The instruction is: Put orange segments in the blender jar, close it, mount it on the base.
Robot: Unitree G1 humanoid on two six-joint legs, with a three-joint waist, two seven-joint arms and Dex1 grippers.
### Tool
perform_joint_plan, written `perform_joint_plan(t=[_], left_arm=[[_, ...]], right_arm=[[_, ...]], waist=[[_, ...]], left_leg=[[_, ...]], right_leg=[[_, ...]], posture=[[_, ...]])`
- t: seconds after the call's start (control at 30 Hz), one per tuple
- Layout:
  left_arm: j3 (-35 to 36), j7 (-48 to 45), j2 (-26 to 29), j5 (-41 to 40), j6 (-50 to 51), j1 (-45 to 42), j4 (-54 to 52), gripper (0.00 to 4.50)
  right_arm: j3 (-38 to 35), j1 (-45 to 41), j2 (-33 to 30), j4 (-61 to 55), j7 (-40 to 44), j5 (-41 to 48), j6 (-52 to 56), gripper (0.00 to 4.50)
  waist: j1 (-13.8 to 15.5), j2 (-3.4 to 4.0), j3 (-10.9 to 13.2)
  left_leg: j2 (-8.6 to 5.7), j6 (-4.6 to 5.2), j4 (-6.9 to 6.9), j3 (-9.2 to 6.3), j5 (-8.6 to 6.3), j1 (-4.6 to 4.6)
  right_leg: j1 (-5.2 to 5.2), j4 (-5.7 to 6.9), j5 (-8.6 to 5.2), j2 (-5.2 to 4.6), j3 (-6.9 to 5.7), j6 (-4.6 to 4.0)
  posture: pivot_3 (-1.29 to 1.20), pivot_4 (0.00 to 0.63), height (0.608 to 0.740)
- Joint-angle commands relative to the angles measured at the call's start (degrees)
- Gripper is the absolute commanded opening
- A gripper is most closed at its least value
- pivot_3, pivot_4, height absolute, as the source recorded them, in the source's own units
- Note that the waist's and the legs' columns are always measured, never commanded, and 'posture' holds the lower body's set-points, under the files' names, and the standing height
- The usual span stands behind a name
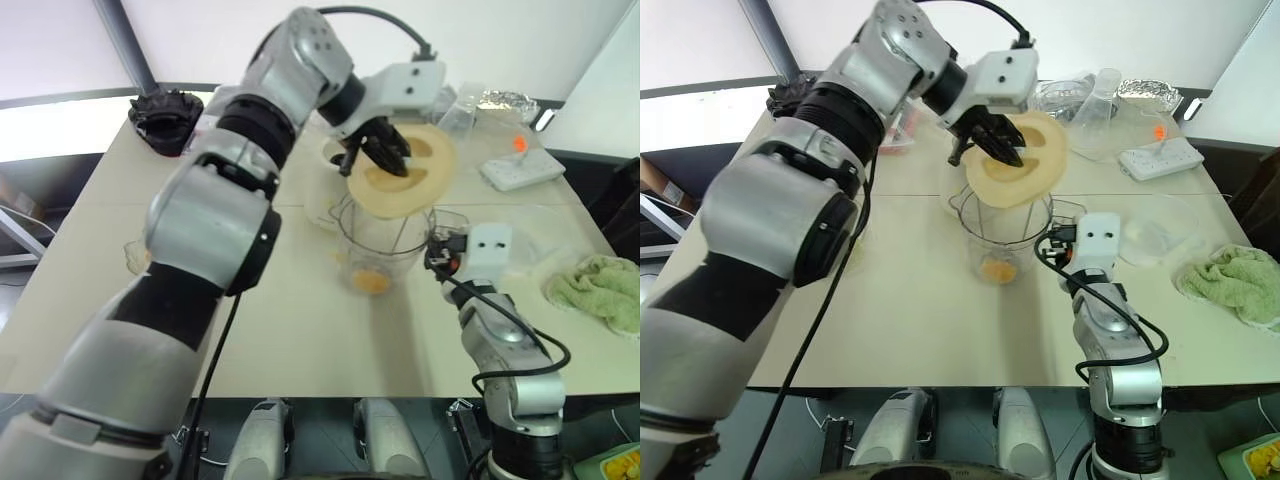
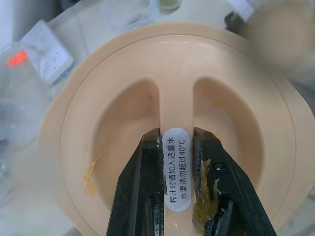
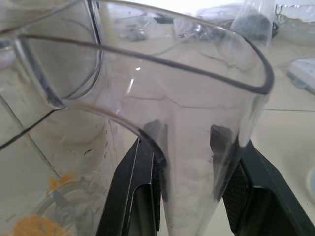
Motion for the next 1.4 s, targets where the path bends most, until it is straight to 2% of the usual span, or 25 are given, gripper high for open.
perform_joint_plan(t=[0.03,0.27,0.47,1.03,1.2,1.4], left_arm=[[-0.5,-1.7,-0.8,0.0,-0.9,-0.8,-0.8,0.24],[-2.9,-7.0,-1.5,1.5,-0.6,0.2,-0.6,0.24],[-6.4,-7.7,-0.8,1.6,-1.3,0.3,0.2,0.24],[-20.6,-7.7,-1.5,-6.9,-2.1,3.6,1.9,0.24],[-29.6,-7.7,-0.5,-16.4,-0.5,4.6,-2.1,0.24],[-49.6,-7.7,7.2,-38.9,7.3,4.9,-16.2,0.24]], right_arm=[[0.3,1.3,1.1,-4.5,-0.8,-0.5,-0.2,1.02],[-0.5,4.8,2.5,-7.1,-2.6,-1.4,-0.4,1.02],[-1.1,5.7,2.6,-6.1,-2.9,-1.5,-1.9,1.02],[-1.0,6.0,3.1,-4.0,-3.2,-2.2,-4.4,1.02],[-1.4,7.1,3.6,-4.3,-3.6,-2.5,-5.2,1.02],[-1.6,7.6,3.6,-4.3,-4.1,-2.6,-5.8,1.02]], waist=[[0.0,0.0,0.0],[0.2,0.01,0.0],[0.4,0.01,0.0],[0.3,-0.01,-0.1],[0.4,-0.03,-0.1],[0.3,-0.05,0.0]], left_leg=[[0.0,0.0,0.0,0.01,0.0,-0.01],[0.01,0.0,0.01,-0.01,0.0,0.0],[0.0,0.0,0.02,-0.03,0.0,0.0],[0.03,0.0,0.04,-0.18,0.0,0.27],[0.15,0.01,0.03,-0.29,-0.01,0.62],[0.16,0.03,0.01,-0.32,-0.03,0.73]], right_leg=[[-0.04,0.04,0.0,0.0,0.03,0.0],[-0.06,0.13,-0.1,0.02,0.03,-0.18],[-0.02,0.11,-0.13,0.0,0.02,-0.18],[0.23,0.09,-0.15,0.0,0.02,-0.22],[0.59,0.06,-0.44,-0.04,0.0,-0.32],[0.71,0.08,-0.49,-0.16,0.01,-0.37]], posture=[[0.0,0.15,0.74],[0.0,0.15,0.74],[0.0,0.15,0.74],[0.0,0.15,0.74],[0.0,0.15,0.74],[0.0,0.15,0.74]])
